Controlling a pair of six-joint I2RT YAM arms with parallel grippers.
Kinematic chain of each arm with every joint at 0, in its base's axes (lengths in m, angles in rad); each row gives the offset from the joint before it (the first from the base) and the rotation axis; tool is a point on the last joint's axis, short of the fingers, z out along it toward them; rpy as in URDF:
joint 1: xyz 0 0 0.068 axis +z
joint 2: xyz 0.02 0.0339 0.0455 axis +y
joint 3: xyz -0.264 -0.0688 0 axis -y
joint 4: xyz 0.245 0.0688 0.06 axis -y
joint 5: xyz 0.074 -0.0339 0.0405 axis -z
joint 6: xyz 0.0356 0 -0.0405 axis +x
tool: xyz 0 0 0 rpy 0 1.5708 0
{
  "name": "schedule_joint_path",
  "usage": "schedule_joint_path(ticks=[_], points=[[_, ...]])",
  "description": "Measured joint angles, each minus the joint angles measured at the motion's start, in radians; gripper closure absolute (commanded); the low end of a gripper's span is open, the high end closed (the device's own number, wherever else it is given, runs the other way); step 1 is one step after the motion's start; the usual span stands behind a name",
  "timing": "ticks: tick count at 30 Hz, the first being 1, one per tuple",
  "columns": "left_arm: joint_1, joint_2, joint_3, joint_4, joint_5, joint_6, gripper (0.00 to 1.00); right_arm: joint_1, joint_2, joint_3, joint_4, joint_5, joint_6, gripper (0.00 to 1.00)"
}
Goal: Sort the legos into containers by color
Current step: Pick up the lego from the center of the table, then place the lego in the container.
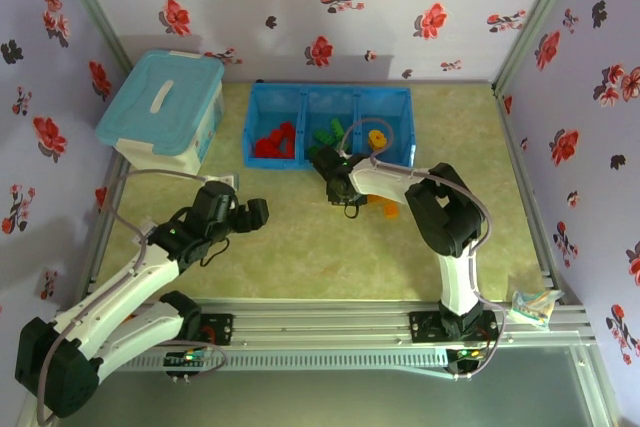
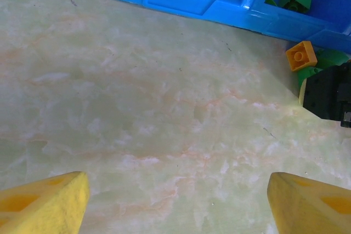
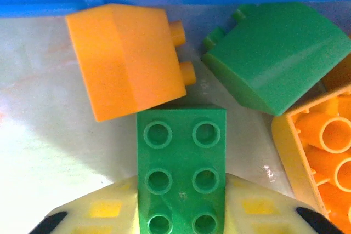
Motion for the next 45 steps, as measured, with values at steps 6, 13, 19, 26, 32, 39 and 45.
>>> schedule_joint_path(ticks=[6, 13, 19, 26, 32, 39, 45], points=[[0.000, 0.000, 0.000, 0.000, -0.006, 0.000, 0.17, 0.038, -0.026, 0.002, -0.045, 0.031, -0.007, 0.76], [-0.001, 0.000, 0.000, -0.001, -0.006, 0.000, 0.17, 0.048, -0.075, 0.156, -0.101, 0.056, -0.075, 0.75], [-0.017, -0.015, -0.002, -0.010, -0.008, -0.008, 0.17, -0.005, 0.004, 0.429, -0.142, 0.047, -0.161, 0.74], [-0.068, -0.042, -0.003, -0.023, -0.010, -0.023, 0.17, -0.068, 0.243, 0.706, -0.238, 0.014, -0.247, 0.18], [-0.127, -0.002, -0.003, -0.019, -0.014, -0.026, 0.15, -0.077, 0.260, 0.737, -0.269, 0.007, -0.277, 0.12], [-0.191, 0.227, 0.073, 0.037, -0.013, -0.026, 0.15, -0.058, -0.128, 0.373, -0.167, 0.018, -0.275, 0.11], [-0.208, 0.483, 0.247, 0.111, 0.017, -0.026, 0.17, -0.090, -0.479, 0.019, -0.050, 0.056, -0.237, 0.10]])
